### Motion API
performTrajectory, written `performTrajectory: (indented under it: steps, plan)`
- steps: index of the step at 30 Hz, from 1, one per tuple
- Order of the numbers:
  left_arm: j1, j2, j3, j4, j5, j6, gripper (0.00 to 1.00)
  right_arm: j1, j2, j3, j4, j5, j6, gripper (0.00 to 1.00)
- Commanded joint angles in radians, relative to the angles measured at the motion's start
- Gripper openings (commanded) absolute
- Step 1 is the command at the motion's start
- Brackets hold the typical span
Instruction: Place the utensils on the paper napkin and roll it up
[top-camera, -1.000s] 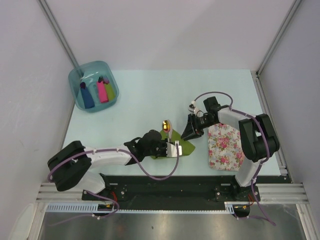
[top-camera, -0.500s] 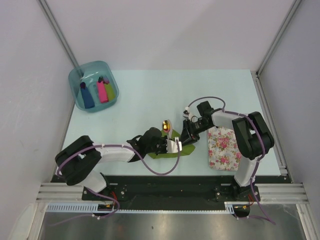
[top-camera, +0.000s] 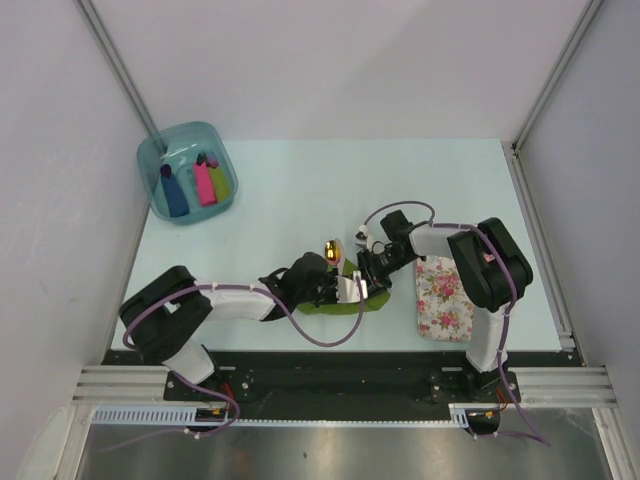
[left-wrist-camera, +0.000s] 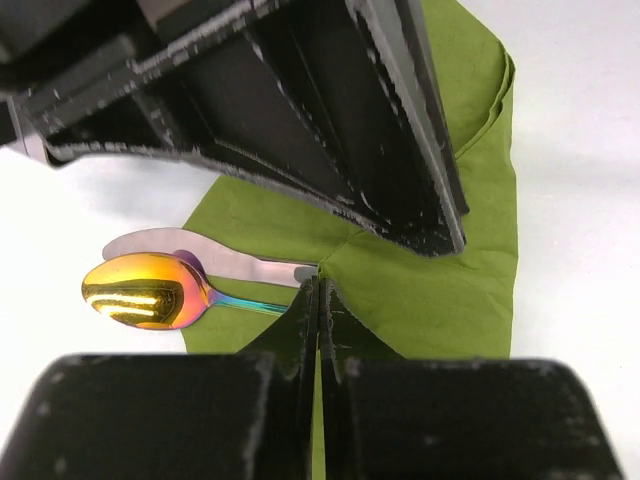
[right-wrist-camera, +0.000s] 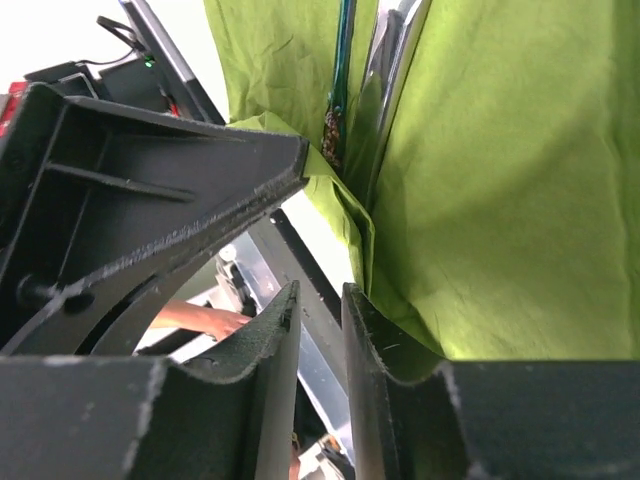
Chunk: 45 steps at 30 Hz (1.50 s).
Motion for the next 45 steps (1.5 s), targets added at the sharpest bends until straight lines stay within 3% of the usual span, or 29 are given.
performTrajectory:
  steps: [1,9,27,37,43,45]
  plan:
    - [0.011,0.014,0.038,0.042,-0.012,0.012,0.00,0.012,0.037,0.055,-0.026,0.027,-0.035,0.25]
    - [0.013,0.017,0.061,0.013,-0.007,0.015,0.00,0.019,0.039,0.065,-0.043,0.066,-0.041,0.24]
    - [0.008,-0.007,0.151,-0.255,-0.014,0.073,0.00,0.032,0.031,0.082,-0.076,0.067,-0.064,0.25]
    - [0.004,0.051,0.204,-0.272,-0.066,0.041,0.01,0.049,0.056,0.085,-0.074,0.097,-0.068,0.24]
    - [0.027,0.018,0.251,-0.364,-0.024,-0.040,0.15,0.044,0.088,0.101,-0.094,0.132,-0.079,0.15]
    - [0.030,-0.021,0.263,-0.434,0.015,-0.085,0.28,0.044,0.089,0.105,-0.097,0.135,-0.081,0.14]
